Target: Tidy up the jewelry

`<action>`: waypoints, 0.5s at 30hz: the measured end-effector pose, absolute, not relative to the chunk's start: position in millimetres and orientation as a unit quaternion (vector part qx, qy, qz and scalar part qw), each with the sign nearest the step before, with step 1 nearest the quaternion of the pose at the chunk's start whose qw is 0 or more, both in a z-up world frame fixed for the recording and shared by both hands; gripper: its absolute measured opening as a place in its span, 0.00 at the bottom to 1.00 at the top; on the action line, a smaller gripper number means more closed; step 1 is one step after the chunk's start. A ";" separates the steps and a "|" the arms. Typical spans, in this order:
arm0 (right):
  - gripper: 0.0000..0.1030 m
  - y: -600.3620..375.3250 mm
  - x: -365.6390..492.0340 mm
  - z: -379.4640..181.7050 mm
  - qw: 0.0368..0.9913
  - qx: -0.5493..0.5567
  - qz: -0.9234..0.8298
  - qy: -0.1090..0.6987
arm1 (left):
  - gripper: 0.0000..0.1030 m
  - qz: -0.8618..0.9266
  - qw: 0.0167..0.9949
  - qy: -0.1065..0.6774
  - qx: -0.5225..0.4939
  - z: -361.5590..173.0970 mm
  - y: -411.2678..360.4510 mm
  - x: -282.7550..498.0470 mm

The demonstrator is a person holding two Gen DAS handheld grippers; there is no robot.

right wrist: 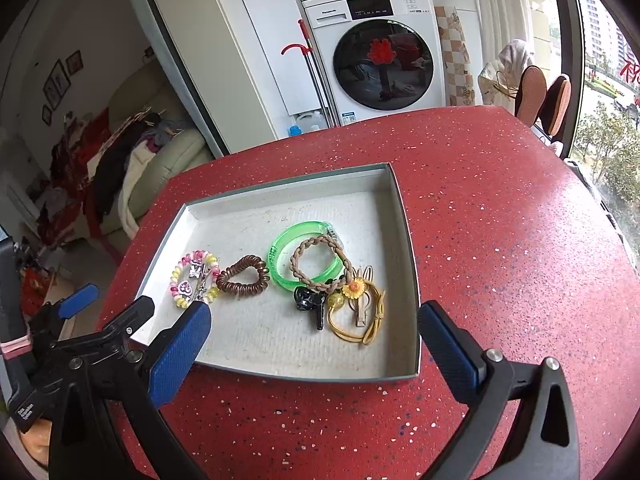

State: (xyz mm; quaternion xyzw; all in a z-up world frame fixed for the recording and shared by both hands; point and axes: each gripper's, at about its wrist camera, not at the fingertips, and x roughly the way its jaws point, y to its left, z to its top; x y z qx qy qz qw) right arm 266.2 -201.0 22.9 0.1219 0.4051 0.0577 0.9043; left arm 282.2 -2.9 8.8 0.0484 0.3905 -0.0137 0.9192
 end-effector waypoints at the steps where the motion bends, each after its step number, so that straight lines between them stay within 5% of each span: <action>1: 1.00 -200.1 260.4 22.5 0.905 0.121 0.058 0.403 | 1.00 -0.013 0.921 0.387 0.048 9.8 -2.8 276.9; 15: 1.00 -177.7 191.6 25.9 0.932 0.061 0.026 0.356 | 1.00 -0.001 0.933 0.360 0.026 4.7 1.7 205.5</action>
